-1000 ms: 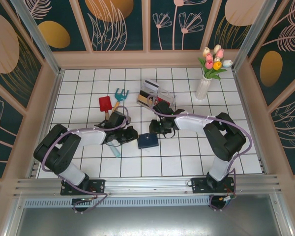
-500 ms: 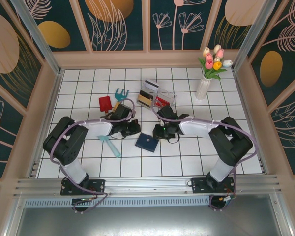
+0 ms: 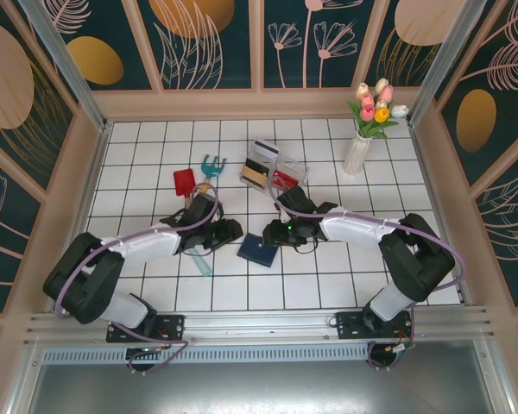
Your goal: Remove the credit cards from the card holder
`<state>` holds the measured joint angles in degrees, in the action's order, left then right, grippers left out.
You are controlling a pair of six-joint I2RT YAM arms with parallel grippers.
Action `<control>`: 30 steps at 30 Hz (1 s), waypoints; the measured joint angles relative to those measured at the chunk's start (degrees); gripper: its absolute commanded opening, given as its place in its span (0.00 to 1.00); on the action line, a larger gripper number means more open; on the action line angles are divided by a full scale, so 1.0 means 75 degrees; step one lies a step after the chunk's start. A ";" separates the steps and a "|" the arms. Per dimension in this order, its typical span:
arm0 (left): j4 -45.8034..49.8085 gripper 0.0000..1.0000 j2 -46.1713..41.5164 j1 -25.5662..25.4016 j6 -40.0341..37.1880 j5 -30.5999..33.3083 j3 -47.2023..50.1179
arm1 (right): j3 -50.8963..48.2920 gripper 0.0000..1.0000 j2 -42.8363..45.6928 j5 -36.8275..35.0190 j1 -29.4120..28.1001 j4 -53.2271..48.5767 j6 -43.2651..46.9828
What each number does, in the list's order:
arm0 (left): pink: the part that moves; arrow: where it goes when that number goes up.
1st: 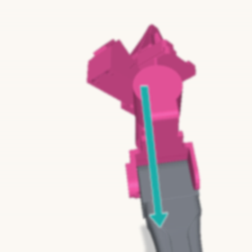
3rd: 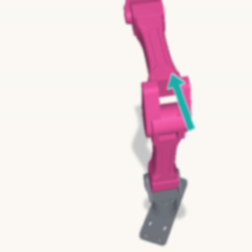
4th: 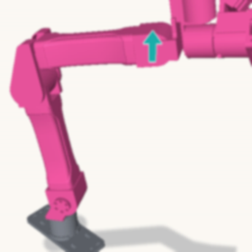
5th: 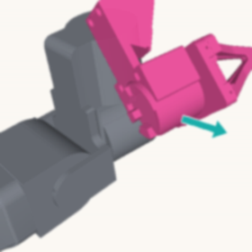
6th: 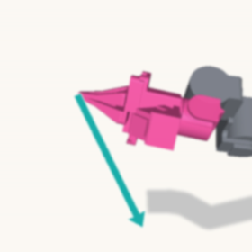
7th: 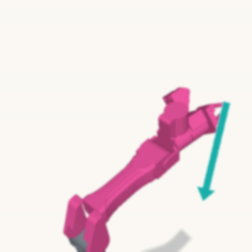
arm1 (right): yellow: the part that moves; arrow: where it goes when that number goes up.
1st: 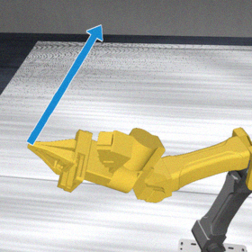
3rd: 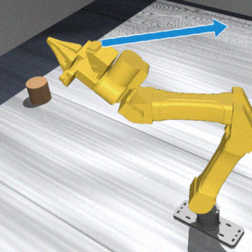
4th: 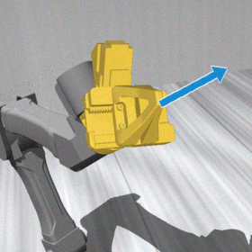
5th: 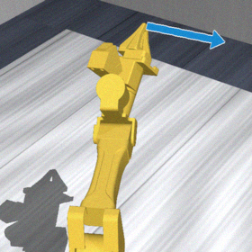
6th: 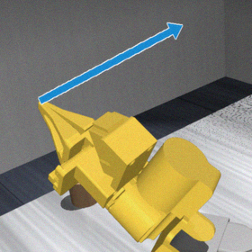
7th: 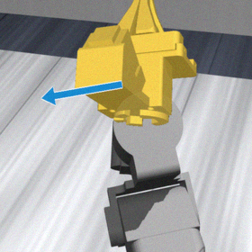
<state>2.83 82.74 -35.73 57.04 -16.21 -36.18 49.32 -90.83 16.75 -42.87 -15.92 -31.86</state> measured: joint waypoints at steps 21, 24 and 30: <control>-0.1845 0.35 0.0498 -0.0997 0.1988 -0.0431 0.0764 | -0.0478 0.31 -0.0146 0.0434 -0.0035 0.0475 -0.0455; -0.1894 0.32 0.0670 -0.0997 0.1821 -0.0408 0.0609 | -0.0530 0.31 -0.0146 0.0548 -0.0038 0.0536 -0.0458; -0.2028 0.22 0.0822 -0.0979 0.1510 -0.0259 0.0420 | -0.0536 0.31 -0.0146 0.0554 -0.0038 0.0525 -0.0420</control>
<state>-12.38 88.90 -43.07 68.36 -18.15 -33.04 45.30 -91.92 20.91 -43.16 -11.99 -35.00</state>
